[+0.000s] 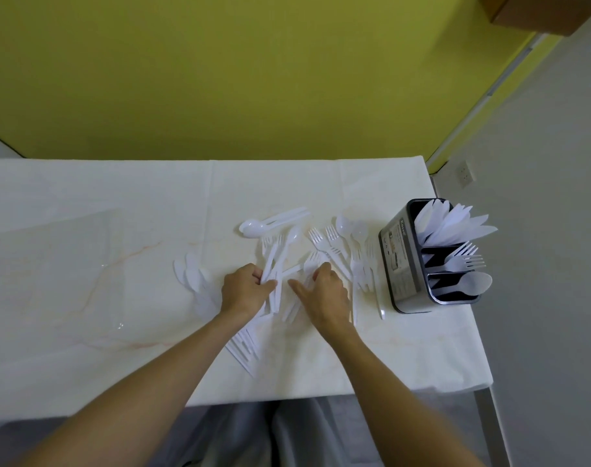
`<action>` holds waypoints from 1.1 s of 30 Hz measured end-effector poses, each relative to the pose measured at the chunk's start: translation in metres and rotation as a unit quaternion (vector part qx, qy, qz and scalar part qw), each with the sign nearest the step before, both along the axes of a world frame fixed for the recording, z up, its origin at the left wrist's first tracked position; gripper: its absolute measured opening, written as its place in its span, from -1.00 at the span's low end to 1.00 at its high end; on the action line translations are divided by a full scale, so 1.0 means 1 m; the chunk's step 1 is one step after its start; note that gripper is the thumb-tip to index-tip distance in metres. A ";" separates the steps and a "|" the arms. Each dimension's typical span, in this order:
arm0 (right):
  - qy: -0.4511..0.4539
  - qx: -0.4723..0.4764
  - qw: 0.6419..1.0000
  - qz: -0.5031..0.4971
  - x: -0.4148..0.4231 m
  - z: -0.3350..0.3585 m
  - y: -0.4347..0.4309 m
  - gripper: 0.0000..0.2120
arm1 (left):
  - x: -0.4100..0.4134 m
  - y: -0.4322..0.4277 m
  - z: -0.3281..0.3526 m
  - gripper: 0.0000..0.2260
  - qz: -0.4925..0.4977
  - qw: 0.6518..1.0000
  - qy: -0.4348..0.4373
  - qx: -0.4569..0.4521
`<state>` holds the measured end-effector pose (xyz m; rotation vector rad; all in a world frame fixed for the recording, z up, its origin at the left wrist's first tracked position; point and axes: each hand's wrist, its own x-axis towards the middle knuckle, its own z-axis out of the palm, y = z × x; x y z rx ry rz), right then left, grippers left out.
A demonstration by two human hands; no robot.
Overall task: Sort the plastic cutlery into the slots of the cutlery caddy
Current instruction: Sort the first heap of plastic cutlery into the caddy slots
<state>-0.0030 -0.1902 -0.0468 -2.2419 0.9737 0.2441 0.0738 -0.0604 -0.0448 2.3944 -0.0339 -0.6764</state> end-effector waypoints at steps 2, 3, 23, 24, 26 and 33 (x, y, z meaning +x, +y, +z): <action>-0.005 0.012 1.000 -0.023 0.002 -0.003 -0.003 -0.58 | 0.001 0.000 0.000 -0.79 0.000 1.000 0.012 -0.001; -0.007 0.008 0.999 -0.032 0.001 -0.004 -0.008 -0.64 | 0.001 0.001 0.000 -0.78 -0.001 1.000 0.018 -0.002; -0.084 -0.175 0.972 0.129 -0.003 -0.007 -0.017 -0.86 | 0.008 0.014 0.000 -0.84 0.110 0.984 0.086 -0.106; -0.093 -0.188 0.970 0.123 -0.003 -0.006 -0.018 -0.87 | 0.009 0.015 0.000 -0.83 0.118 0.984 0.085 -0.108; -0.097 -0.154 0.977 0.114 0.004 -0.002 -0.010 -0.81 | 0.010 0.016 0.002 -0.81 0.130 0.983 0.077 -0.103; -0.025 0.057 0.998 -0.005 0.039 -0.004 0.020 -0.68 | 0.017 0.026 0.007 -0.86 0.139 0.986 0.033 -0.091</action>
